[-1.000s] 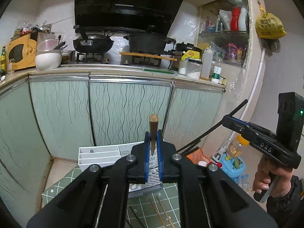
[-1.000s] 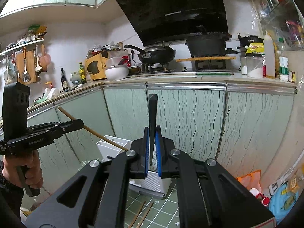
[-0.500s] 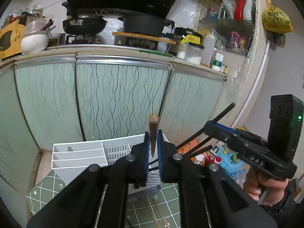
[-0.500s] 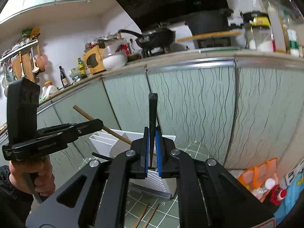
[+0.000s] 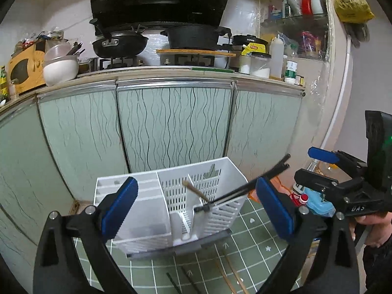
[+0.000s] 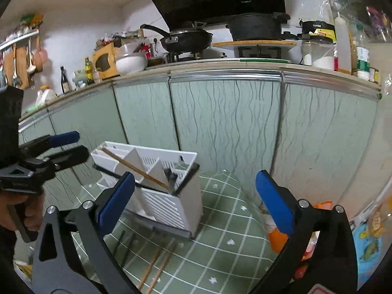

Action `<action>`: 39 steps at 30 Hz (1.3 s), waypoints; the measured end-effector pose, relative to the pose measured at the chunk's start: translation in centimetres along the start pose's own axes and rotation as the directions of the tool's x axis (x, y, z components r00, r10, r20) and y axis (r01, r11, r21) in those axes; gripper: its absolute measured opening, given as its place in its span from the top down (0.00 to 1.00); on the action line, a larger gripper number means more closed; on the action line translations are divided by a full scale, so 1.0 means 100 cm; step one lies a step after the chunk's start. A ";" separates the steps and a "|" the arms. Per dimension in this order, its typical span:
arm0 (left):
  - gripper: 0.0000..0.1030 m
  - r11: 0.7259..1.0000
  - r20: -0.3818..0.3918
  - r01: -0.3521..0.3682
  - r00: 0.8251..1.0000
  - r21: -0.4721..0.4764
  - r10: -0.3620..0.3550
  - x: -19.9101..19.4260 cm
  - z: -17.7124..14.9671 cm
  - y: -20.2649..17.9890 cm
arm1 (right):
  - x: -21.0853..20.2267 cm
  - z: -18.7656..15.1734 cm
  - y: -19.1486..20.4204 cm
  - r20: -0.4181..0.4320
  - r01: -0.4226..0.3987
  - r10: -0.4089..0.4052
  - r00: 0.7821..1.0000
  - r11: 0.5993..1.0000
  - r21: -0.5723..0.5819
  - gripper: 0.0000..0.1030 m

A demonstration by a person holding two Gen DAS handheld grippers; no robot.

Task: Organize utensils
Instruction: 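Open the left tool over the holder while the right tool releases its chopstick, then withdraw both open tools from the holder back over the chopstick row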

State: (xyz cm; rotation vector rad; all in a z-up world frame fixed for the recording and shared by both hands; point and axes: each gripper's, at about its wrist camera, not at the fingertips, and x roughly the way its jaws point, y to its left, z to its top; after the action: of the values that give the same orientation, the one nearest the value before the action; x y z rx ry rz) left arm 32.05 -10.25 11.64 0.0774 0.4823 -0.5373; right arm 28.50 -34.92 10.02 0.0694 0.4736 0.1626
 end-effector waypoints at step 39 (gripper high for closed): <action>0.07 0.992 0.006 -0.122 0.992 -0.010 0.122 -0.107 -0.106 -0.016 | -0.093 -0.085 0.046 -0.051 0.003 -0.008 0.999 0.996 -0.085 0.08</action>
State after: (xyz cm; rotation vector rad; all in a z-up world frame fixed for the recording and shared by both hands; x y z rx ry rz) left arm 18.77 -4.53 7.25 0.0955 0.4706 -0.4151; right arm 15.77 -31.75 7.09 -0.0197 0.5171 0.1793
